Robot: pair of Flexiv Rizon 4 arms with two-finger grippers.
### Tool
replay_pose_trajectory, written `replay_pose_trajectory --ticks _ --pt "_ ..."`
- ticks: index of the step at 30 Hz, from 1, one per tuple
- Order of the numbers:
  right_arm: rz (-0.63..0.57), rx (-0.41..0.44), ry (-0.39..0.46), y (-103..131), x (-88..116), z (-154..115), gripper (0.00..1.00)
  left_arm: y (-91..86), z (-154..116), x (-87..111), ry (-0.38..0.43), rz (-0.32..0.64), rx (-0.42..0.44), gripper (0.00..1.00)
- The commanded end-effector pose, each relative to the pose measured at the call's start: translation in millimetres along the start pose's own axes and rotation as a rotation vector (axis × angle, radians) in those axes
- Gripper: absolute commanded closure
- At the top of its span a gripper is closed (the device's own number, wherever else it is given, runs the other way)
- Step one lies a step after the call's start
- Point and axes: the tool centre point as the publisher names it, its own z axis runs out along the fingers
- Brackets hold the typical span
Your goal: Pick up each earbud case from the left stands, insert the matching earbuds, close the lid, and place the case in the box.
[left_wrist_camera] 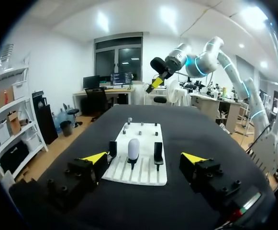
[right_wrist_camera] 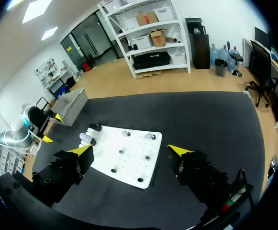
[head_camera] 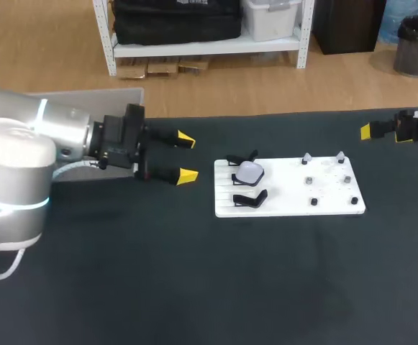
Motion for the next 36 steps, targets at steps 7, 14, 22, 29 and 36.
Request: replay_pose_trajectory --ticks 7,14,22,29,36 --pt "-0.001 -0.001 0.001 -0.5 -0.1 0.3 0.00 26.2 53.5 12.1 0.067 0.017 0.033 0.00" --pt "-0.001 -0.001 0.001 -0.5 -0.1 0.3 0.00 35.3 74.5 19.6 0.086 0.011 0.035 0.00" --pt "-0.001 -0.001 0.001 -0.5 -0.1 0.3 0.00 34.4 93.4 21.2 0.088 0.000 0.054 0.00" --pt "-0.001 -0.001 0.001 -0.5 -0.1 0.3 0.00 34.1 108.8 26.3 0.098 0.002 0.065 0.05" --pt "-0.001 -0.001 0.001 -0.5 -0.1 0.3 0.00 35.3 119.0 29.5 0.099 -0.011 0.069 0.11"
